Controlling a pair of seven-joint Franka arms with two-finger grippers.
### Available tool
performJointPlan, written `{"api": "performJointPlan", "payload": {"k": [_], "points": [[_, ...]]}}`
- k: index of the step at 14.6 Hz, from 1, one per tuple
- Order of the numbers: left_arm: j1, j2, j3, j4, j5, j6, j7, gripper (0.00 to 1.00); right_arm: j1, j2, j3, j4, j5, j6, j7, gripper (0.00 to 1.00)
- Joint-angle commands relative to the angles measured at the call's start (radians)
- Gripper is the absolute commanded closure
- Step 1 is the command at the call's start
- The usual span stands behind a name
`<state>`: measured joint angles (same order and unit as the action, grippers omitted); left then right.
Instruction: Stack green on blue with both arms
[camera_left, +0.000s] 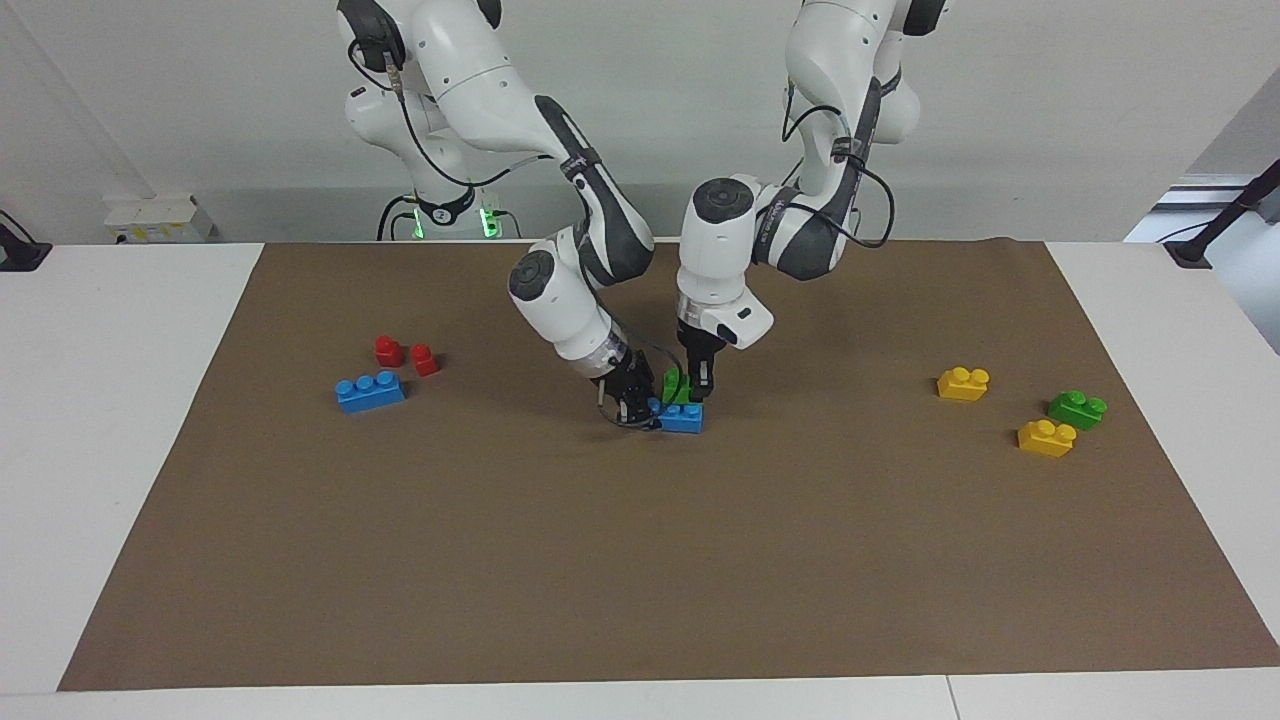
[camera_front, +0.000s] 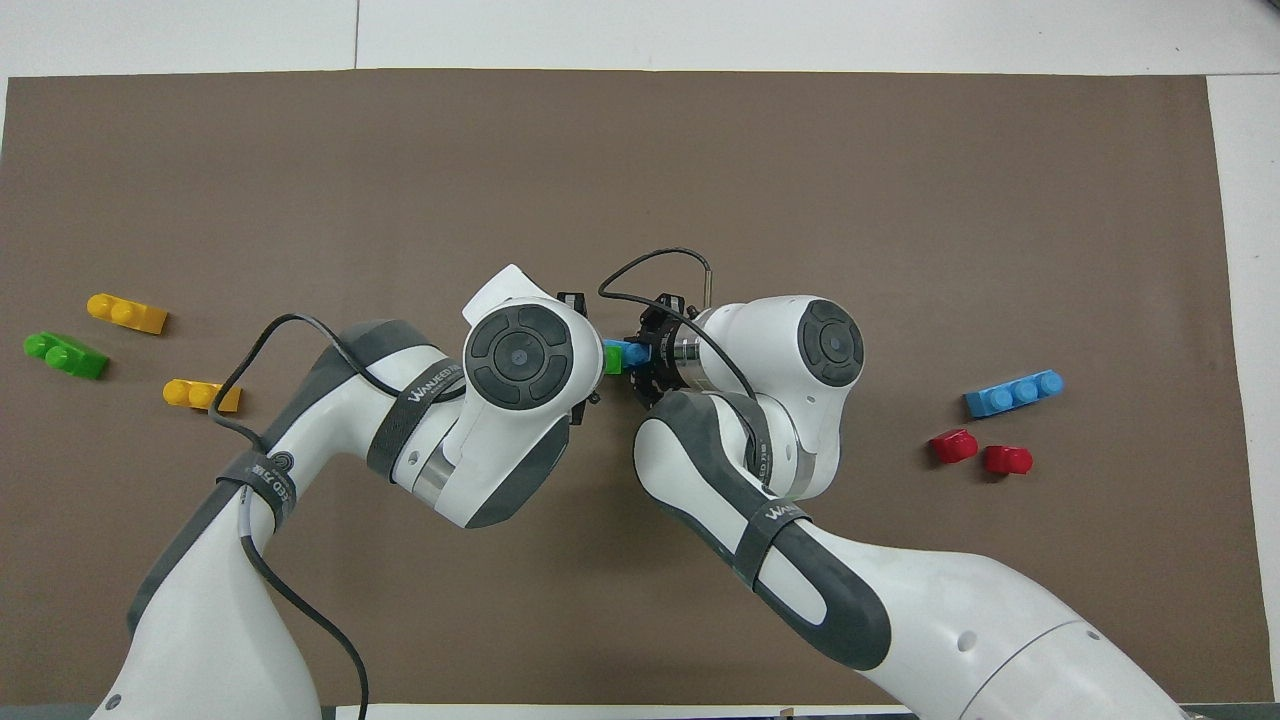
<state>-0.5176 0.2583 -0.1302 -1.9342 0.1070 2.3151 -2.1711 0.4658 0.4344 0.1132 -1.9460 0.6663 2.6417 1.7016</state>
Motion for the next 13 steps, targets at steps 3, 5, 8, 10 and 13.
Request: {"api": "performJointPlan", "payload": {"k": [3,5,8,10,13], "points": [[-0.01,0.032,0.015,0.024,0.026,0.033,-0.013,1.0,0.007,-0.003,-0.001,-0.051,0.035,0.04,-0.048,1.0],[-0.004,0.033,0.015,0.024,0.052,0.038,-0.012,1.0,0.005,-0.003,-0.001,-0.051,0.035,0.04,-0.048,1.0],[-0.004,0.041,0.017,0.024,0.06,0.047,-0.01,1.0,0.005,-0.003,-0.001,-0.051,0.035,0.04,-0.048,1.0],[-0.004,0.047,0.015,0.024,0.074,0.05,-0.01,1.0,0.005,-0.003,-0.001,-0.051,0.035,0.04,-0.048,1.0],[-0.005,0.07,0.017,0.037,0.08,0.06,-0.012,1.0,0.005,-0.003,-0.001,-0.051,0.035,0.04,-0.048,1.0]]}}
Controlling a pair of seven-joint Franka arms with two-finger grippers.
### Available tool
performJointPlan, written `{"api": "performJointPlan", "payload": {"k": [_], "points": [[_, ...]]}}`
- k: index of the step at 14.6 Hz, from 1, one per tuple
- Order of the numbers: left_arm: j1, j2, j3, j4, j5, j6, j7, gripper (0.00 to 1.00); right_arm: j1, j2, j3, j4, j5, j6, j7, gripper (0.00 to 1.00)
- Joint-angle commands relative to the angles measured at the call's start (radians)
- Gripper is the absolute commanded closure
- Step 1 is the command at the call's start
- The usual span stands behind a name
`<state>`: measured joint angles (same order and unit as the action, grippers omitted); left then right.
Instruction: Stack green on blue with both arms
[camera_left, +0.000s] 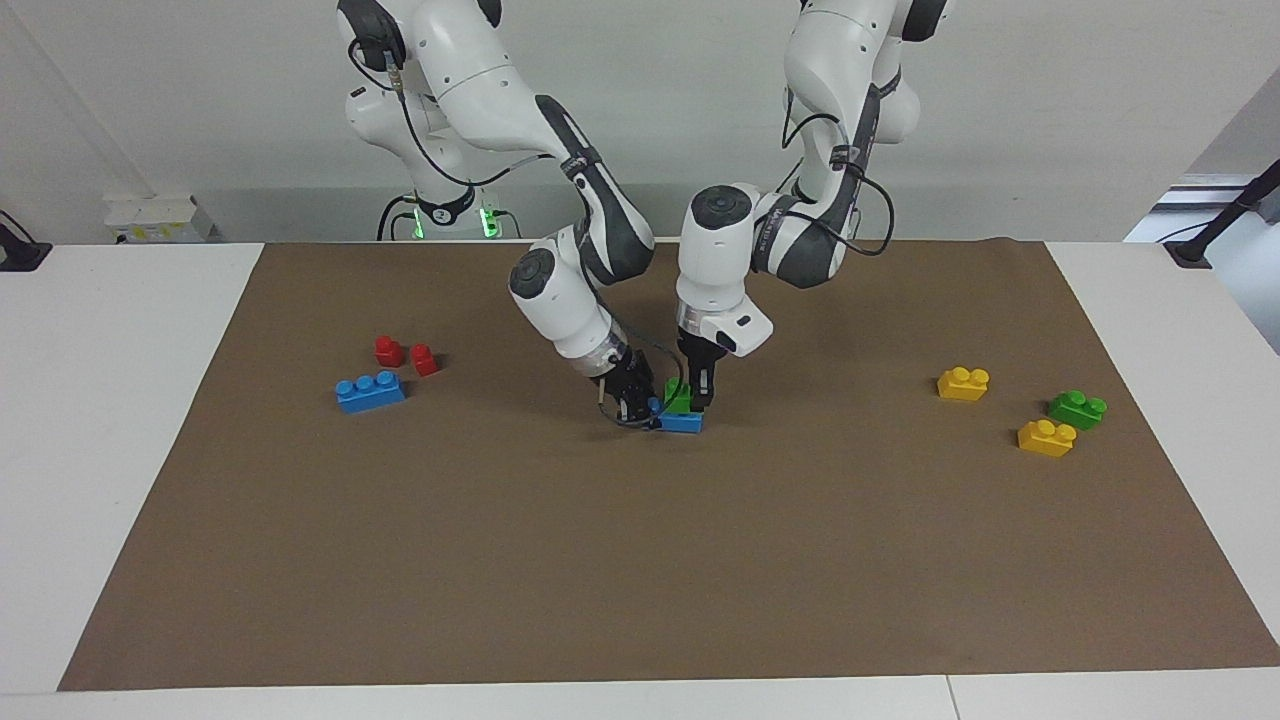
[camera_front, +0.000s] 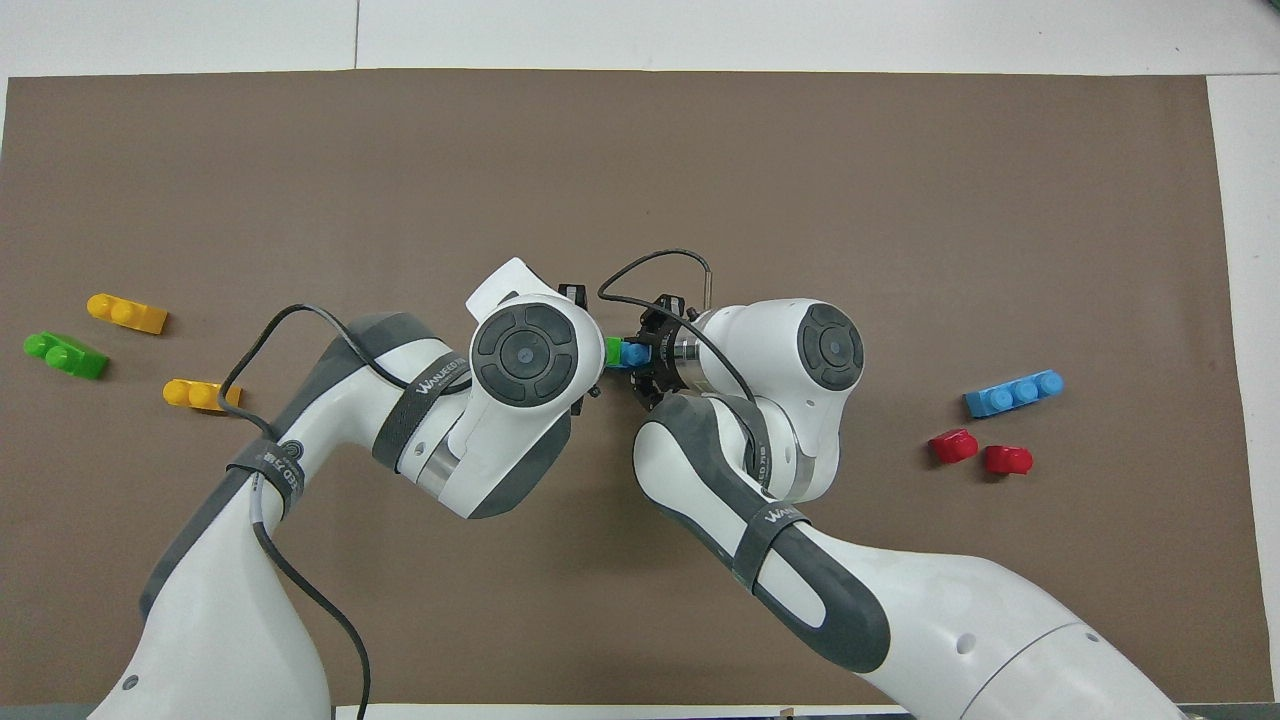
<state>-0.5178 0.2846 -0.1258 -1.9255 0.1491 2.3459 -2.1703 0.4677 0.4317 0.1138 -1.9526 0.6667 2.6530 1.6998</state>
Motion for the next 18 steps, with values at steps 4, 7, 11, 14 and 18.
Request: {"api": "performJointPlan", "payload": {"k": [4,7,11,14,18], "points": [[-0.008,0.053,0.012,0.036,0.044,0.026,-0.013,1.0,0.003,-0.001,-0.002,-0.045,0.034,0.028,-0.046,1.0],[-0.004,0.054,0.012,0.045,0.044,0.02,-0.013,0.22,0.003,-0.001,-0.002,-0.045,0.034,0.028,-0.046,1.0],[-0.001,0.038,0.017,0.048,0.046,-0.005,-0.003,0.0,0.002,-0.001,-0.002,-0.043,0.034,0.028,-0.046,1.0],[0.025,0.021,0.018,0.048,0.046,-0.019,0.018,0.0,0.002,-0.001,-0.002,-0.04,0.034,0.027,-0.046,1.0],[0.087,-0.025,0.017,0.049,0.046,-0.086,0.147,0.0,-0.004,0.001,-0.002,-0.032,0.034,0.018,-0.043,0.32]]}}
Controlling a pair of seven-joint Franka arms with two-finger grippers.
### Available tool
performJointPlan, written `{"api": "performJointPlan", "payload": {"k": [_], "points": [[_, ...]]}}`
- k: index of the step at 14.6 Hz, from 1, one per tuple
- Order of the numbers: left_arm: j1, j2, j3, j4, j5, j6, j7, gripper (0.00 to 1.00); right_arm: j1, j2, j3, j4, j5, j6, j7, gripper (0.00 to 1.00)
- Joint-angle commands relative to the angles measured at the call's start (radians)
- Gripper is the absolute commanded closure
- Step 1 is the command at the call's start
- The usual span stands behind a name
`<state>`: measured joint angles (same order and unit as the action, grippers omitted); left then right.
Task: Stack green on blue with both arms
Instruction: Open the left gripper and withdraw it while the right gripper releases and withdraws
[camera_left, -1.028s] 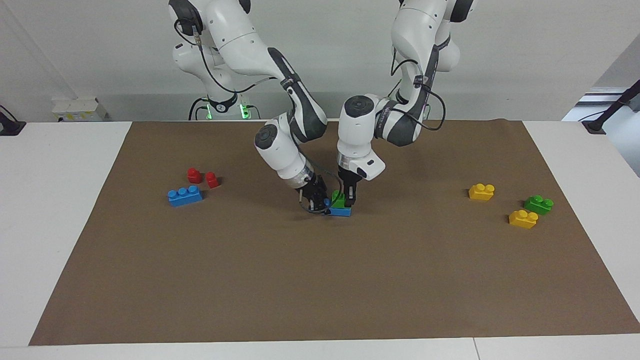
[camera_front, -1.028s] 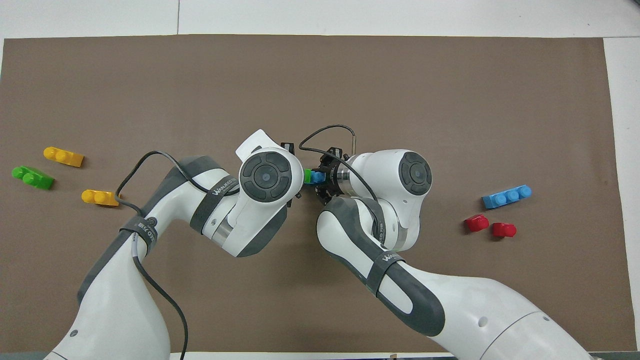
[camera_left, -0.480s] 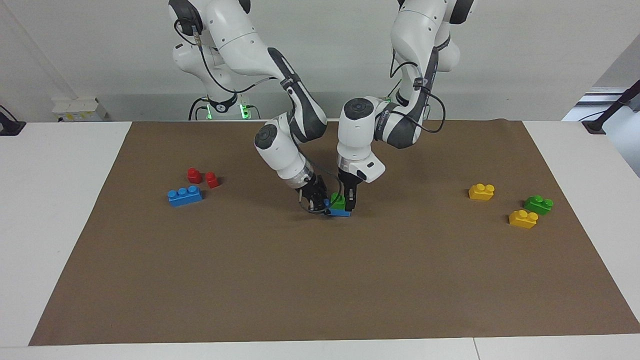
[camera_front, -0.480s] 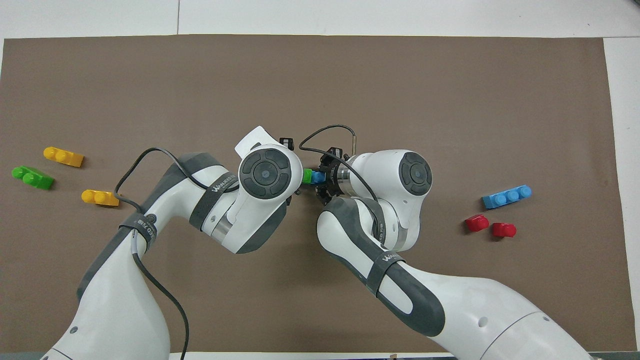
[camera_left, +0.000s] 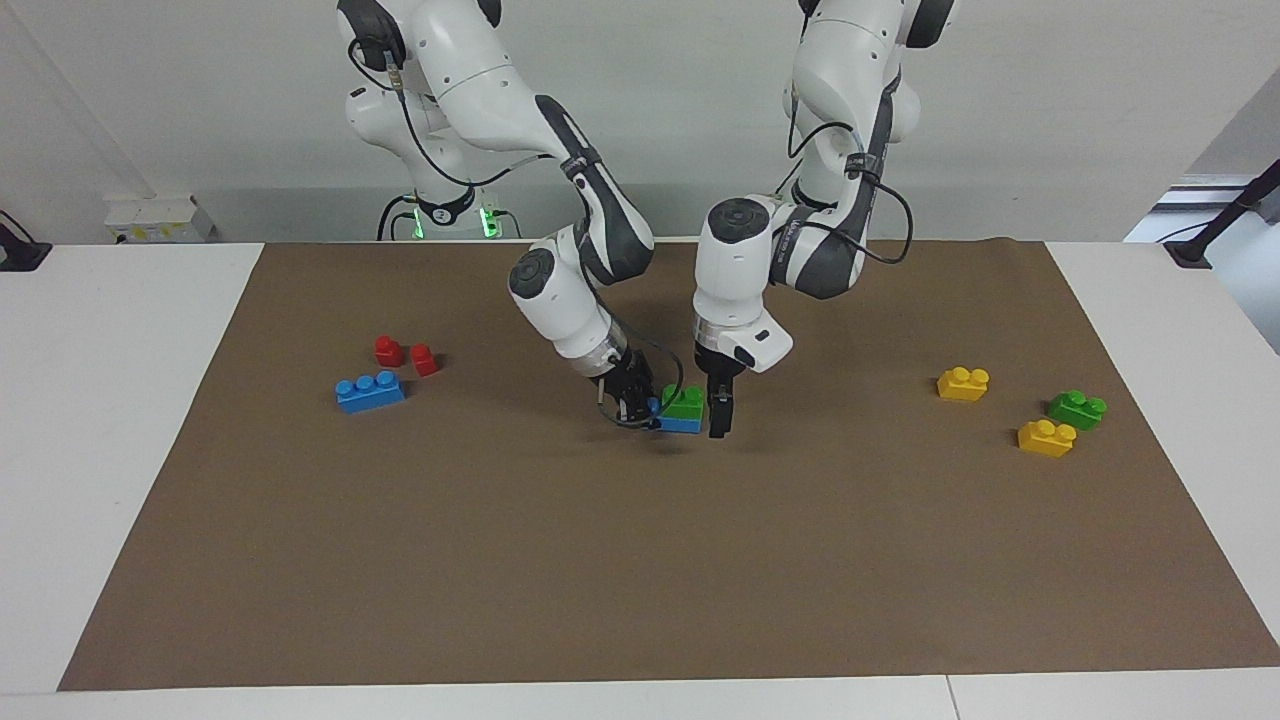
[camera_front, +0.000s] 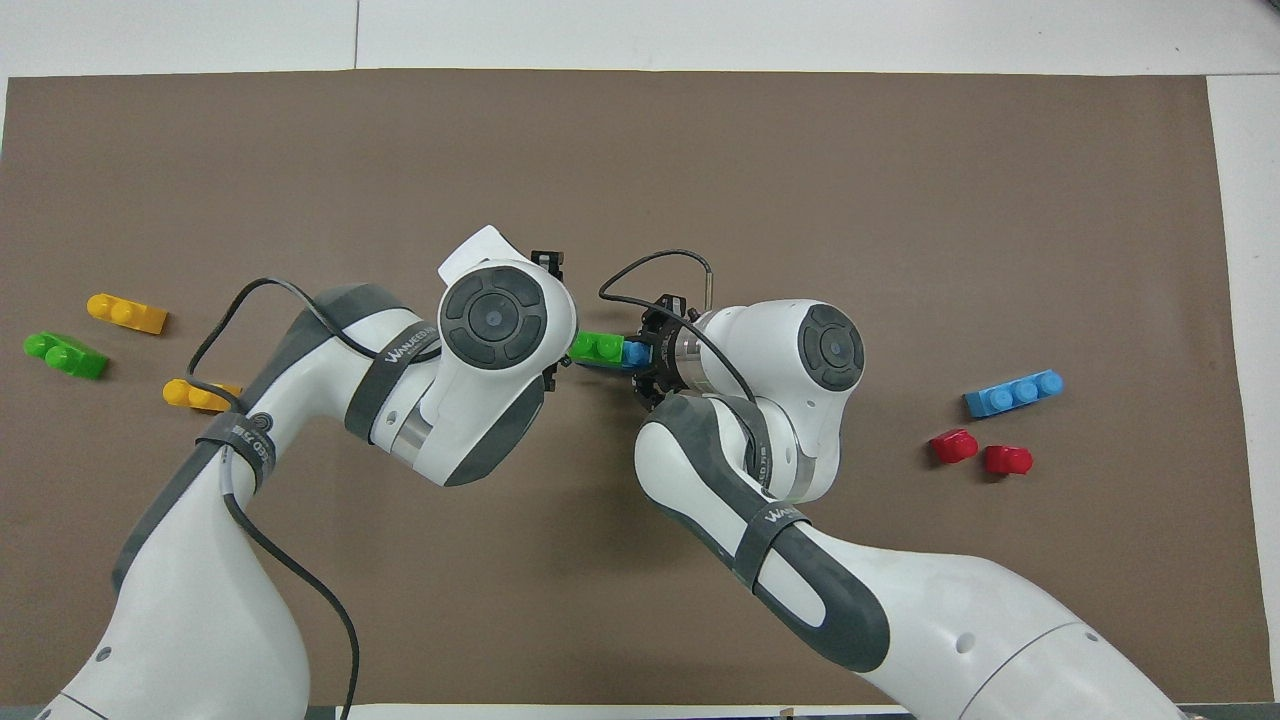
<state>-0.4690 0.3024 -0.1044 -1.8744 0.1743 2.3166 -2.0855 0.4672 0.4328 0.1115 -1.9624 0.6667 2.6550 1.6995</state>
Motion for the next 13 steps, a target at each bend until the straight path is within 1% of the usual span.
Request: {"api": "performJointPlan", "payload": {"k": [1,4,5,8,11,13], "points": [[0.059,-0.052,-0.005,0.0,0.019,-0.074,0.097,0.0,-0.005,0.0,0.0,-0.017,0.034,0.014,-0.041,0.32],[0.116,-0.074,-0.005,0.008,0.019,-0.134,0.208,0.0,-0.016,0.001,0.0,0.003,0.034,-0.004,-0.041,0.31],[0.133,-0.075,-0.005,0.017,0.019,-0.152,0.246,0.0,-0.022,0.001,-0.004,0.022,0.033,-0.038,-0.049,0.31],[0.202,-0.086,-0.005,0.038,0.019,-0.209,0.379,0.0,-0.102,-0.02,-0.006,0.071,0.017,-0.173,-0.108,0.27],[0.282,-0.109,-0.005,0.038,0.019,-0.232,0.548,0.0,-0.195,-0.089,-0.01,0.071,0.01,-0.294,-0.26,0.17],[0.328,-0.115,-0.005,0.04,0.019,-0.233,0.68,0.0,-0.269,-0.13,-0.01,0.072,-0.062,-0.389,-0.392,0.07]]}}
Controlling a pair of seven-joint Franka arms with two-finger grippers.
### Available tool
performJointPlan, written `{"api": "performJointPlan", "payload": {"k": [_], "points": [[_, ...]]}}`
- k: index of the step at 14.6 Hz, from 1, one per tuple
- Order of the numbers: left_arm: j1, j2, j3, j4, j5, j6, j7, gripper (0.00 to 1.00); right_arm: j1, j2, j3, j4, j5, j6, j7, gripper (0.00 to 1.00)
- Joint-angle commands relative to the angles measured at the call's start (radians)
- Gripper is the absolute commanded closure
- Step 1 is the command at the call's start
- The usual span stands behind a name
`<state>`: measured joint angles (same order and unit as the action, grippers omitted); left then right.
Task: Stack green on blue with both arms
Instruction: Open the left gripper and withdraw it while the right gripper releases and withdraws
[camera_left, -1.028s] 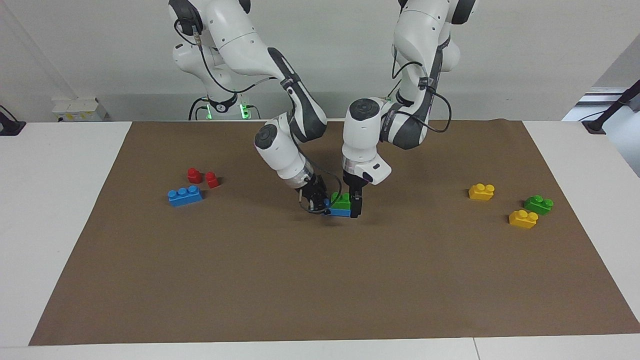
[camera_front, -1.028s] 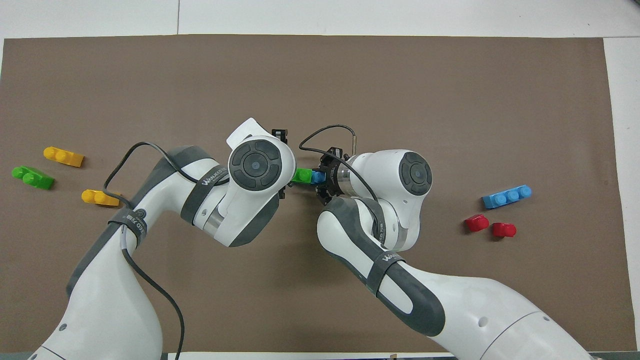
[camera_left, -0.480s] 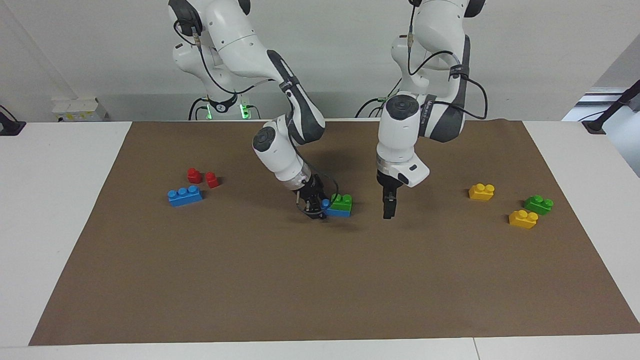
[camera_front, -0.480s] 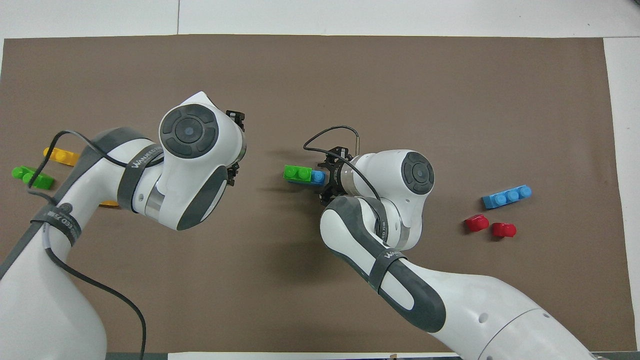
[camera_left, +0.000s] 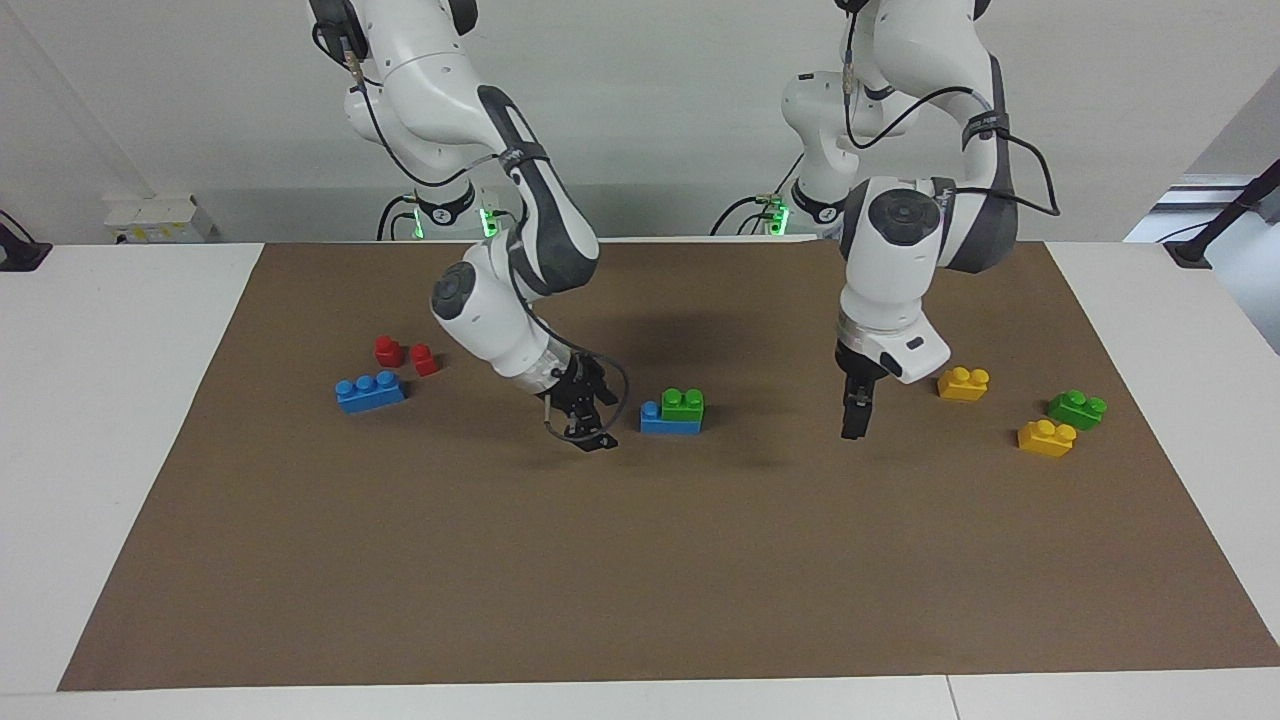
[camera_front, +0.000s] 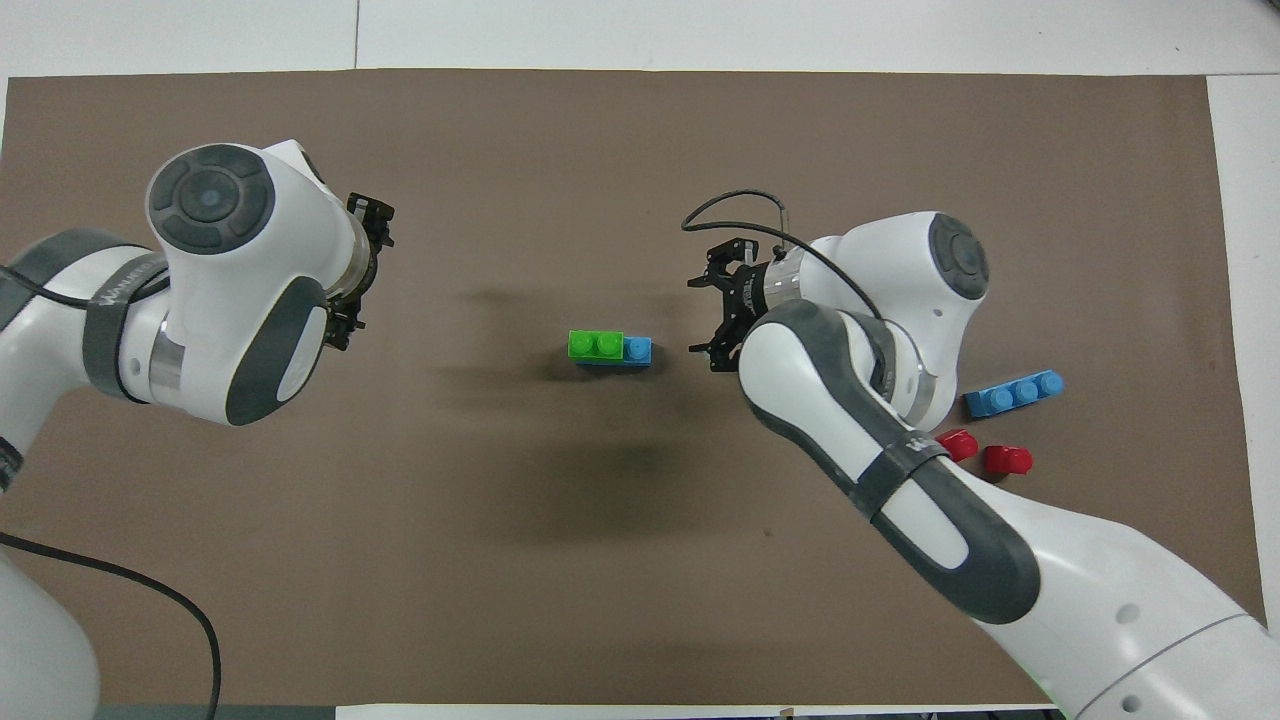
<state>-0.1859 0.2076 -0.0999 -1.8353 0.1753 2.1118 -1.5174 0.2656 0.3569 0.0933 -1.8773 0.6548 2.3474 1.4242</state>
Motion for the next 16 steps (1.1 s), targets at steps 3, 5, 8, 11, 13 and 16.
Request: {"api": "performJointPlan", "payload": {"k": [3,5,8,11,13,16], "points": [[0.112,-0.042,-0.008,-0.001,0.016,-0.035,0.305,0.0,-0.156,-0.113,0.008,-0.008,-0.187,-0.181,-0.311,0.0],[0.137,-0.048,-0.006,0.001,0.016,-0.049,0.45,0.0,-0.203,-0.15,0.008,-0.008,-0.268,-0.233,-0.451,0.0],[0.167,-0.054,-0.004,0.027,0.016,-0.105,0.685,0.0,-0.278,-0.212,0.008,0.007,-0.392,-0.336,-0.679,0.0],[0.206,-0.053,-0.004,0.082,0.015,-0.189,0.898,0.0,-0.351,-0.236,0.008,0.072,-0.458,-0.443,-0.942,0.0],[0.223,-0.053,-0.004,0.115,0.01,-0.246,1.026,0.0,-0.397,-0.265,0.008,0.089,-0.471,-0.502,-1.017,0.0],[0.233,-0.053,-0.004,0.181,0.004,-0.37,1.221,0.0,-0.417,-0.315,0.008,0.112,-0.575,-0.594,-1.122,0.0]]}}
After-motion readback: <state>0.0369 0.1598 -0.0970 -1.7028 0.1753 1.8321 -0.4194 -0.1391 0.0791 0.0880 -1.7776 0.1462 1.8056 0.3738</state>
